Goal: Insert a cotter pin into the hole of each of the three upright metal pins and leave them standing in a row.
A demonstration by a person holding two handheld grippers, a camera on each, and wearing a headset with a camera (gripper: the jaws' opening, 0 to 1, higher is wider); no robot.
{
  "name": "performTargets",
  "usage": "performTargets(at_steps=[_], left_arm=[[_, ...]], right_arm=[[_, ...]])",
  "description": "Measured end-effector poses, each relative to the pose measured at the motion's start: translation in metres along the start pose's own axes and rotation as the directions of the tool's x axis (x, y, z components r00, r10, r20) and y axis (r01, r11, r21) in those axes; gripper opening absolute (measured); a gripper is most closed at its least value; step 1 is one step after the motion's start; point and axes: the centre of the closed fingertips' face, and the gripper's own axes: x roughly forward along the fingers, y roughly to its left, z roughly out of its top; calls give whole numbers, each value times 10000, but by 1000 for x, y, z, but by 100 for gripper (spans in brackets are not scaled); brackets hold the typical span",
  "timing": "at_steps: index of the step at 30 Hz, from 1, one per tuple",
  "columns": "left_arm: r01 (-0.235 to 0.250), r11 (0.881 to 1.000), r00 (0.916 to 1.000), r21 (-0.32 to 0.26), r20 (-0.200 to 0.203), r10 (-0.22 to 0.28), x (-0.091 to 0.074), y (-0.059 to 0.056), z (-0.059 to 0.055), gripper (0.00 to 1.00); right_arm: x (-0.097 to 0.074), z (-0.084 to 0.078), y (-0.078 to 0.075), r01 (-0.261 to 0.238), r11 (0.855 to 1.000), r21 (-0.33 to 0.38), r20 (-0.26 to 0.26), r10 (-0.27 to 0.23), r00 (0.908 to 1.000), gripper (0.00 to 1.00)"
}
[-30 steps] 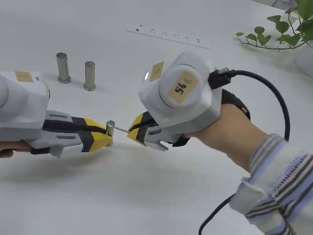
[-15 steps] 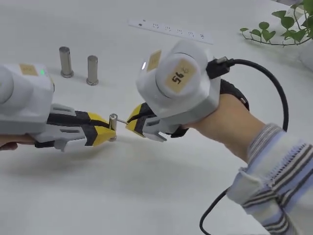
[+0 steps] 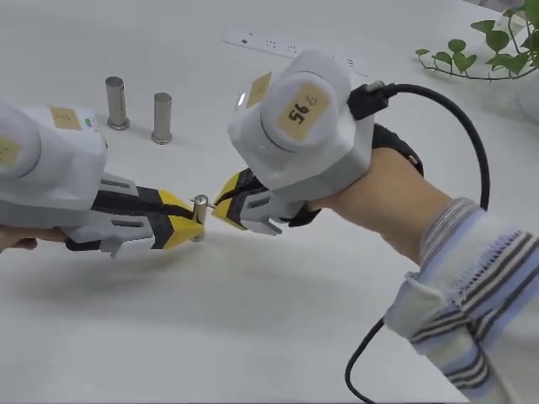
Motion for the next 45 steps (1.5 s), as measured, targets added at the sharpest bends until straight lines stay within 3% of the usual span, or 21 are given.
performTargets(at_steps=[10, 13, 14, 19, 26, 31, 40, 45], left_arm=[[-53, 10000, 10000, -22, -31, 52, 0, -1, 0, 7], [-74, 9999, 10000, -85, 19, 74, 0, 0, 0, 7], [-74, 9999, 10000, -92, 18, 75, 0, -1, 0, 7], [-132, 9999, 9999, -69, 19, 132, 0, -1, 0, 7], [-136, 9998, 9999, -113, 47, 136, 1, -1, 0, 7], [-129, 9999, 9999, -105, 46, 130, 1, -2, 0, 7], [-126, 9999, 9999, -112, 37, 126, 1, -2, 0, 7], [-125, 9998, 9999, -127, 27, 125, 2, -2, 0, 7]], right_arm=[[0, -2, 3, -198, 9996, 178, 139, 195, 9997, 5], [-1, 0, 1, 138, 9998, 121, 568, -145, 9983, 18], [-3, -3, 2, 94, 9997, 207, 496, -104, 9987, 20], [-9, -13, 3, 23, 9992, 396, 366, -37, 9993, 13], [-8, -5, 2, -52, 9994, 351, 706, 27, 9975, 5], [-5, 1, 4, -137, 9999, -44, 601, 140, 9981, 5], [-3, 0, 6, -231, 9996, -136, 520, 238, 9984, 5], [-6, 2, 5, -85, 9998, 186, 826, 69, 9966, 18]])
